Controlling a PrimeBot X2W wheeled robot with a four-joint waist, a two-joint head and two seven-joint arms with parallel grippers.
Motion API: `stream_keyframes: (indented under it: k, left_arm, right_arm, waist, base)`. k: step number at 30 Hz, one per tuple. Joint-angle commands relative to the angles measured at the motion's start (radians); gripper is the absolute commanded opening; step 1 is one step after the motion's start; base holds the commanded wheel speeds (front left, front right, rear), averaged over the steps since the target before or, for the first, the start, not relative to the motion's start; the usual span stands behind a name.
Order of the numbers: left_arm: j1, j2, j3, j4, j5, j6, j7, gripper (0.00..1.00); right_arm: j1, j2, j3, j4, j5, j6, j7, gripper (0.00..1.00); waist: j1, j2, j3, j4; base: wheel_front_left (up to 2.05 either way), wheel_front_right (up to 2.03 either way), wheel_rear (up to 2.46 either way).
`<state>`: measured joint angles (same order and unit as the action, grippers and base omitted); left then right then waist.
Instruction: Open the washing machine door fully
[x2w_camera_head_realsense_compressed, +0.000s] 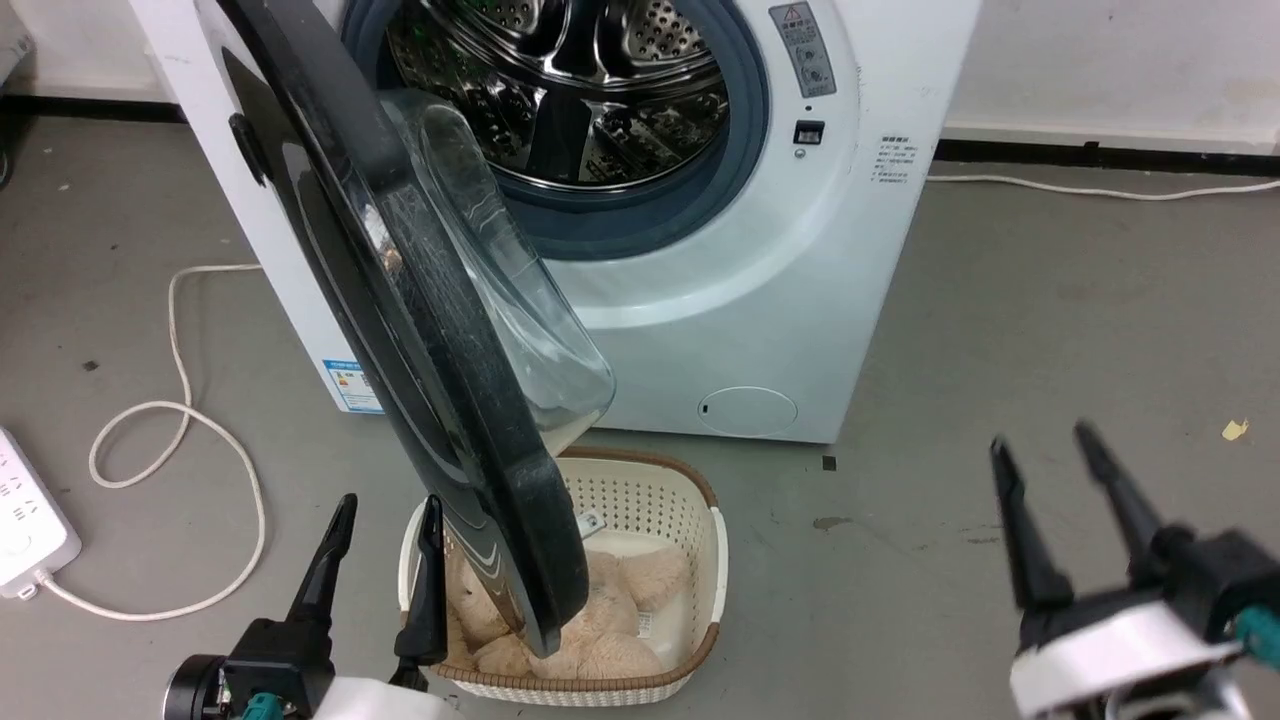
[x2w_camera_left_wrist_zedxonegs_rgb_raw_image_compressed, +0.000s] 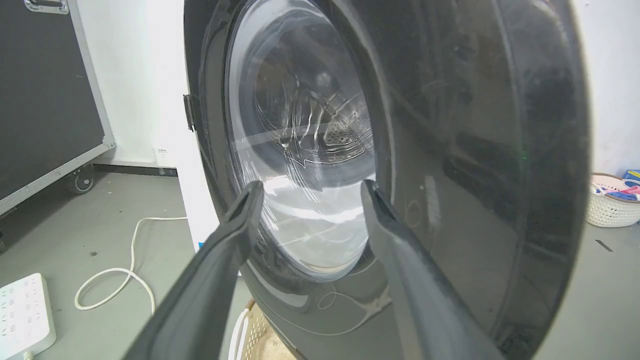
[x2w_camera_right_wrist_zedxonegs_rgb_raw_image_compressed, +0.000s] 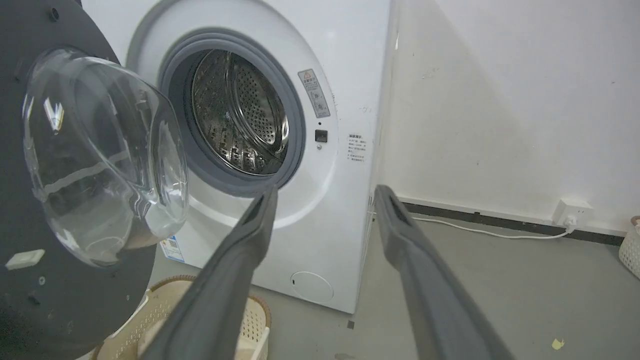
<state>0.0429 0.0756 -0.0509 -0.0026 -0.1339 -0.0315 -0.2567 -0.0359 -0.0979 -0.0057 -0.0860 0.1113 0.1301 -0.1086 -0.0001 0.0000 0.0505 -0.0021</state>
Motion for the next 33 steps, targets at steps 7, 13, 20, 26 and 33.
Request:
stream_keyframes:
  k: [7,13,20,26,33]
  left_arm:
    - [0.022,-0.002,0.002,0.013,-0.008,-0.005,-0.005,1.00]
    - [0.023,-0.003,-0.007,0.034,-0.004,-0.013,-0.005,1.00]
    - [0.020,0.001,0.003,0.017,0.002,-0.014,-0.005,0.00]
    - [-0.009,-0.010,0.067,-0.135,-0.021,0.020,-0.005,0.00]
    - [-0.106,-0.019,0.106,-0.363,-0.039,0.051,-0.005,0.00]
  right_arm:
    - [0.104,0.043,-0.013,0.021,-0.034,0.001,-0.035,1.00]
    - [0.110,0.047,-0.017,0.039,-0.028,0.001,-0.050,1.00]
    - [0.107,0.047,-0.022,0.055,-0.011,0.001,-0.053,1.00]
    - [0.109,0.048,-0.037,0.061,-0.009,0.001,-0.045,1.00]
    - [0.107,0.048,-0.055,0.064,-0.024,0.001,-0.034,1.00]
  waist:
    - [0.0001,0.0000,-0.007,0.005]
    - [0.0001,0.0000,-0.014,0.010]
    - [0.0001,0.0000,-0.022,0.014]
    - [0.0001,0.0000,-0.027,0.018]
    - [0.0001,0.0000,-0.030,0.024]
  base:
    - [0.00,0.00,0.00]
    - [0.00,0.00,0.00]
    - [0.00,0.00,0.00]
    - [0.00,0.00,0.00]
    - [0.00,0.00,0.00]
